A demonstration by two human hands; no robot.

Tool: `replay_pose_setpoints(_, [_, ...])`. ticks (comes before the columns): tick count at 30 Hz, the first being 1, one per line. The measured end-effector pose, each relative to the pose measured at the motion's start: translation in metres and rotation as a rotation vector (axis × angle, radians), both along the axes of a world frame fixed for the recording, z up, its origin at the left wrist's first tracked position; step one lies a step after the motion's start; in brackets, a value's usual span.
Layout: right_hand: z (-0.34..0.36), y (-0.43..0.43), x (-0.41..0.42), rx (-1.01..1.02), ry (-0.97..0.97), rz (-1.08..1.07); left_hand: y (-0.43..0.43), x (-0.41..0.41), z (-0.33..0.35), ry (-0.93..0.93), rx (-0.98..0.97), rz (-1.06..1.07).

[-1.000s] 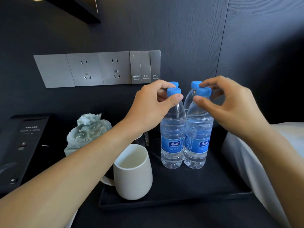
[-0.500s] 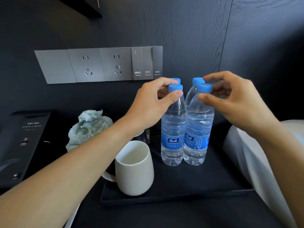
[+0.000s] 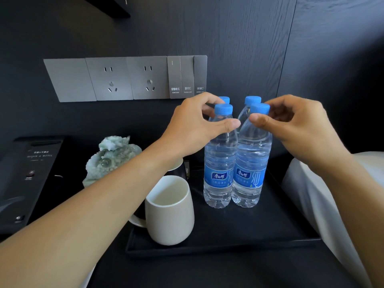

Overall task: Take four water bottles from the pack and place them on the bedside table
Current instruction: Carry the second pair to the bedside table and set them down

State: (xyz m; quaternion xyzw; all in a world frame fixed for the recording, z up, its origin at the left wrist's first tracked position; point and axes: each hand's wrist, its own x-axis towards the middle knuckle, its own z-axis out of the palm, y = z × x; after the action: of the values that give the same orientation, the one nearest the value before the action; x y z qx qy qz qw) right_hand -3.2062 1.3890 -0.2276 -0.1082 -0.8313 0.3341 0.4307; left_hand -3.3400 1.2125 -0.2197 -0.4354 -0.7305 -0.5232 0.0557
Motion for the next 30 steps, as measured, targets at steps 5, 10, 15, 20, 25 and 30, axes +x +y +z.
replay_pose_setpoints(5, [0.004, 0.006, 0.007, -0.022, -0.056, 0.171, -0.003, 0.001, -0.004, -0.025, 0.016, 0.021])
replay_pose_setpoints(10, [0.003, 0.002, 0.004, 0.040, -0.091, 0.075, -0.007, 0.001, -0.005, -0.029, -0.100, 0.004])
replay_pose_setpoints(15, [0.003, 0.002, 0.004, 0.046, -0.079, 0.090, -0.010, 0.002, -0.010, 0.000, -0.165, -0.023])
replay_pose_setpoints(20, [0.002, 0.006, 0.006, 0.007, -0.072, 0.179, -0.009, 0.004, -0.013, 0.044, -0.146, 0.007])
replay_pose_setpoints(25, [0.003, 0.006, 0.006, 0.008, -0.080, 0.213, -0.010, 0.004, -0.013, 0.029, -0.150, -0.006])
replay_pose_setpoints(30, [0.001, 0.005, 0.005, 0.003, -0.080, 0.199, -0.012, 0.006, -0.012, -0.003, -0.175, -0.031])
